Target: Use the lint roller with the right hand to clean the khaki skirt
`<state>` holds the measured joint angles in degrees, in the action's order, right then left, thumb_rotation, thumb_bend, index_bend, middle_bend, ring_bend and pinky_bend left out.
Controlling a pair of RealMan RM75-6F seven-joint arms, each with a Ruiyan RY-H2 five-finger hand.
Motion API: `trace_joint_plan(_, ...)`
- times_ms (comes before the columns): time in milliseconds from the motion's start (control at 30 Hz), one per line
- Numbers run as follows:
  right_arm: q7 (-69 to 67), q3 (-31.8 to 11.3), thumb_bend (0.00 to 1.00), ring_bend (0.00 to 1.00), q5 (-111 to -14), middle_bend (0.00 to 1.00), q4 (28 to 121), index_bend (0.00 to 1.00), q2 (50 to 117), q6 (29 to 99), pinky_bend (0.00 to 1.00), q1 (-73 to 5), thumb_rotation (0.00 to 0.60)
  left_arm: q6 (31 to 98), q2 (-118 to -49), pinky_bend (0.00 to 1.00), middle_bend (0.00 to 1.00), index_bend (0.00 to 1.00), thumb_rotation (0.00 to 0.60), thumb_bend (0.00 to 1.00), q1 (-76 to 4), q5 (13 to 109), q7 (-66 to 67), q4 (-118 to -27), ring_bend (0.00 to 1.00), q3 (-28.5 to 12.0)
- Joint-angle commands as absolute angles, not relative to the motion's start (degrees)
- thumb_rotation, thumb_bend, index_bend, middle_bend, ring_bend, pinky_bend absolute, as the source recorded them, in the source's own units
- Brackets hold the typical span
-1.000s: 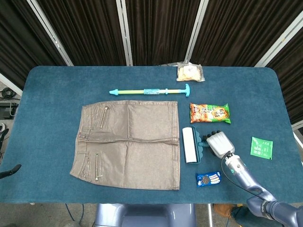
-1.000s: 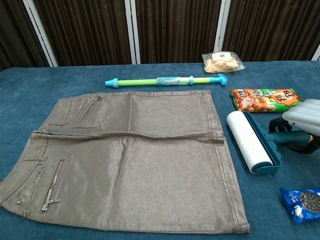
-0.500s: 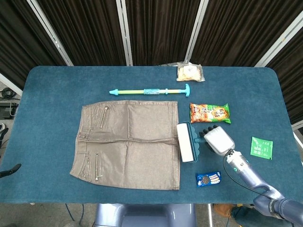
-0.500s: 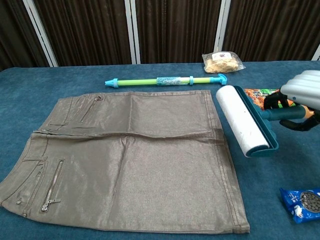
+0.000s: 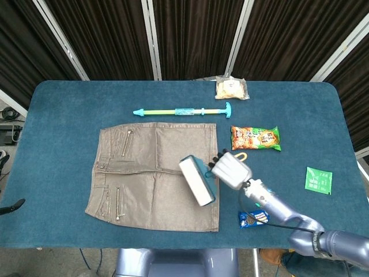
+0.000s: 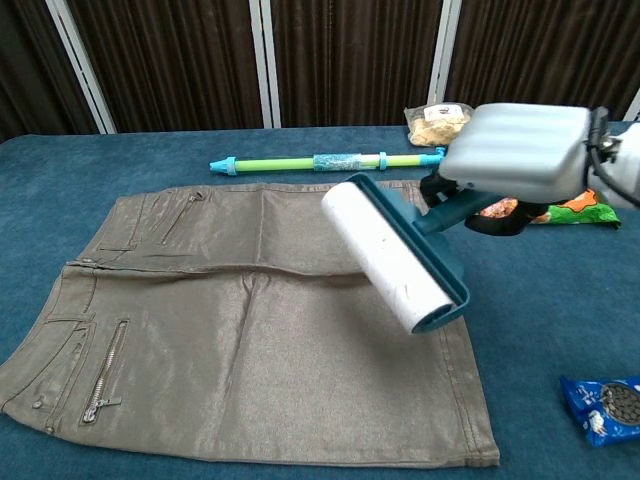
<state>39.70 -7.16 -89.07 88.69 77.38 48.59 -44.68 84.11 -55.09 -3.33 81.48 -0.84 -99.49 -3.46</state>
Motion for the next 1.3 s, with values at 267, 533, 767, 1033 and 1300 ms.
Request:
trace_joint_plan(267,58.35,-10.22,0.95,0.46,-76.49,0.58,94.11,0.51,85.76,37.45,0.51,-54.97,0.600,83.27,-54.06,0.00,0.00,0.00,0.600,0.04,-3.20,79.62,-3.71,-98.64,0.00,-3.96)
trace_joint_plan(533,66.67,-6.94,0.95,0.46,-69.41,0.58,92.99,0.51,89.87,37.34,0.51,-58.81,0.600,82.10,-53.90,0.00,0.00,0.00,0.600,0.04,-3.61,79.07,-4.45,-98.16,0.00,-4.01)
trace_joint_plan(767,69.85,-3.86,0.95,0.46,-65.48,0.58,90.33,0.51,89.86,39.93,0.51,-59.08,0.600,81.91,-54.00,0.00,0.00,0.00,0.600,0.04,-3.79,79.33,-4.26,-98.30,0.00,-3.92)
trace_joint_plan(1033,71.31,-0.75,0.95,0.46,-61.80,0.58,85.46,0.51,86.82,43.87,0.51,-58.32,0.600,81.94,-54.32,0.00,0.00,0.00,0.600,0.04,-3.97,79.49,-2.97,-99.08,0.00,-3.82)
trace_joint_plan(1300,70.34,1.24,0.95,0.46,-62.32,0.58,81.27,0.51,85.79,45.36,0.51,-57.77,0.600,81.79,-54.37,0.00,0.00,0.00,0.600,0.04,-4.14,79.30,-2.77,-99.26,0.00,-3.91)
